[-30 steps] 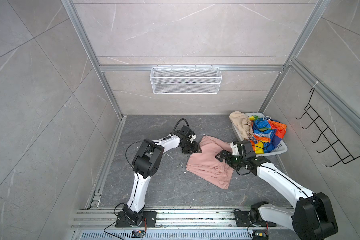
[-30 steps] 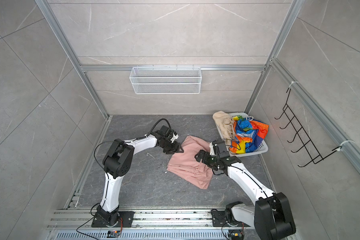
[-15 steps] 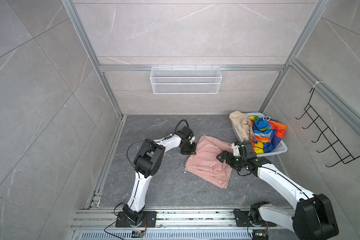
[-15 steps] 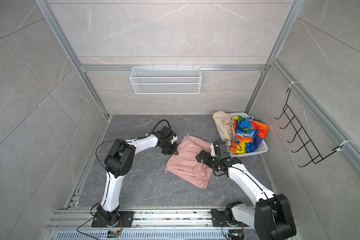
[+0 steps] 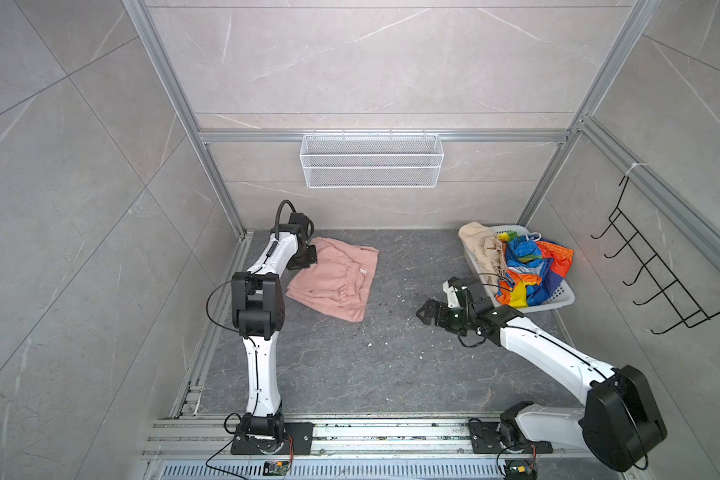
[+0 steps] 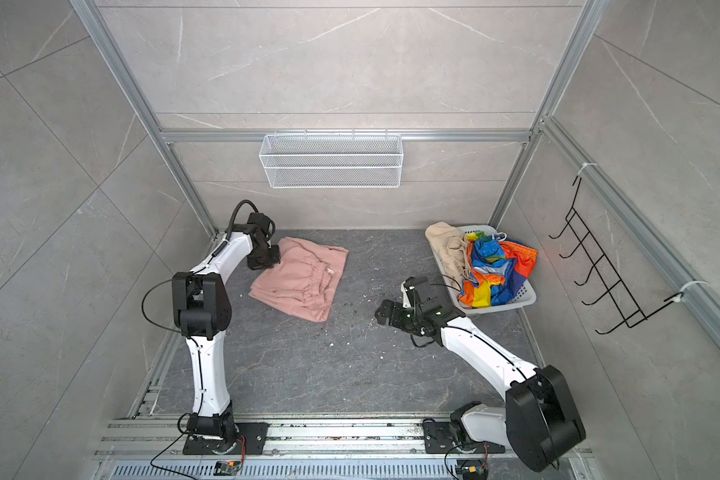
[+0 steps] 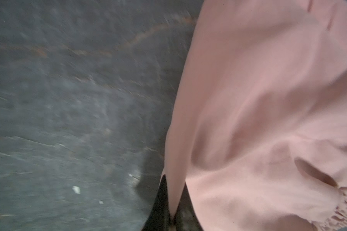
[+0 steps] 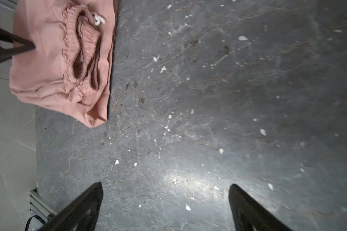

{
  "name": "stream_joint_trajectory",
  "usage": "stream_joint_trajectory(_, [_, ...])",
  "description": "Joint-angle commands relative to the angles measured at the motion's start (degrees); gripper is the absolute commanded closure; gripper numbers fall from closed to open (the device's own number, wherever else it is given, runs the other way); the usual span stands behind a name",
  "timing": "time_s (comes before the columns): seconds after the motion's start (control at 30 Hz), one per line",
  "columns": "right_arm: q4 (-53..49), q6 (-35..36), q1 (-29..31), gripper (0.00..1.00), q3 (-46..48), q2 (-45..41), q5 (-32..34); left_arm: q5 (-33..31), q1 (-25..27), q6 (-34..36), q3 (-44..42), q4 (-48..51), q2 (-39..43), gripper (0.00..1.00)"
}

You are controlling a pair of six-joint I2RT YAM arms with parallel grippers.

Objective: Fold and stack the shorts

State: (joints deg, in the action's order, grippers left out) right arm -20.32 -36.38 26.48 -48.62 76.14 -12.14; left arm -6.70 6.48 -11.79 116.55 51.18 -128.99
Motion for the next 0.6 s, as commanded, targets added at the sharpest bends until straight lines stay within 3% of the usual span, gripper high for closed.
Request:
stream_joint_trajectory(0.0, [0.39, 0.33, 3.46, 0.01, -6.00, 4.74, 4.17, -8.53, -1.25, 7.88, 9.28, 8.13, -6.04, 1.00])
stream_joint_trajectory(0.1, [-0.07, 1.11, 5.28, 0.01, -10.86, 9.35, 4.74, -10.34, -4.32, 8.58, 14.07, 9.08, -8.62, 1.00])
stream_joint_trajectory(0.23, [0.18, 1.57, 6.04, 0.01, -14.74, 13.71, 4.03, -8.10, -8.30, 10.61, 14.89, 4.91, -9.88, 1.00])
stream_joint_trajectory(0.57, [-0.58, 3.19, 6.04, 0.01, -20.48, 21.76, 2.70, -15.80, -10.16, 27.64, 12.01, -8.59, -11.79, 1.00])
